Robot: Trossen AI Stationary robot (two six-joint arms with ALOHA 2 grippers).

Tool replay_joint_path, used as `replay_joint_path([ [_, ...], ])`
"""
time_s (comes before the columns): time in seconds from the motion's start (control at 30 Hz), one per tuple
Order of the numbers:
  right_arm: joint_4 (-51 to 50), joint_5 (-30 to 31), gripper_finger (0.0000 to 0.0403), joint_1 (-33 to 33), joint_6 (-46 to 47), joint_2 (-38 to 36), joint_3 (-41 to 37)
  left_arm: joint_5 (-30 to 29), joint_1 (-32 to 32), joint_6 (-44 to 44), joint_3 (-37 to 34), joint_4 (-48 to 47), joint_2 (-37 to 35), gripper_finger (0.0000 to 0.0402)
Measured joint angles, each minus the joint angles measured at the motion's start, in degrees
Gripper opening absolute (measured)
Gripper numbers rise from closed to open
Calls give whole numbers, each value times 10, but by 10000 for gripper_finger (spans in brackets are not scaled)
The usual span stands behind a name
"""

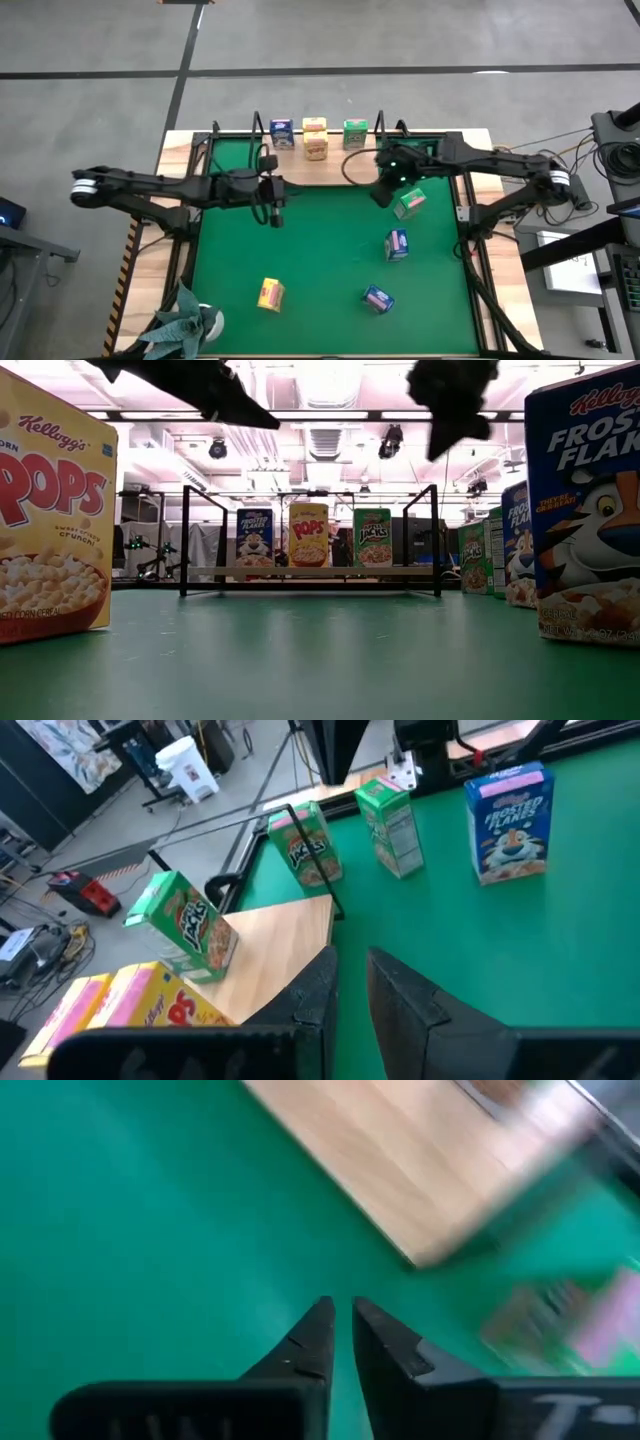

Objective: Stack cereal on shelf
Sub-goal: Put the top green cereal box on the shelf aligned with the other green cereal box

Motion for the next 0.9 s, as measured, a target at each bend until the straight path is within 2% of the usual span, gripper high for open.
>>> replay_joint_path([
  [0.17,-107,89,79,-31,61,-21,0,-1,0,-1,0,-12,-8,38],
  [0.27,-129,124,122,-66,71,-24,0,-2,0,-1,0,-14,-8,38],
  [0.47,-128,121,203,-158,28,-5,0,-3,0,13,0,-15,-5,38],
  [0.57,-128,96,232,-200,3,10,0,-5,1,24,0,-15,-5,38],
  [0.73,-126,78,265,-232,-23,36,0,-50,1,45,0,-15,-9,38],
  [0.9,-125,78,280,-236,-29,64,-3,-94,1,49,0,-21,-10,38],
])
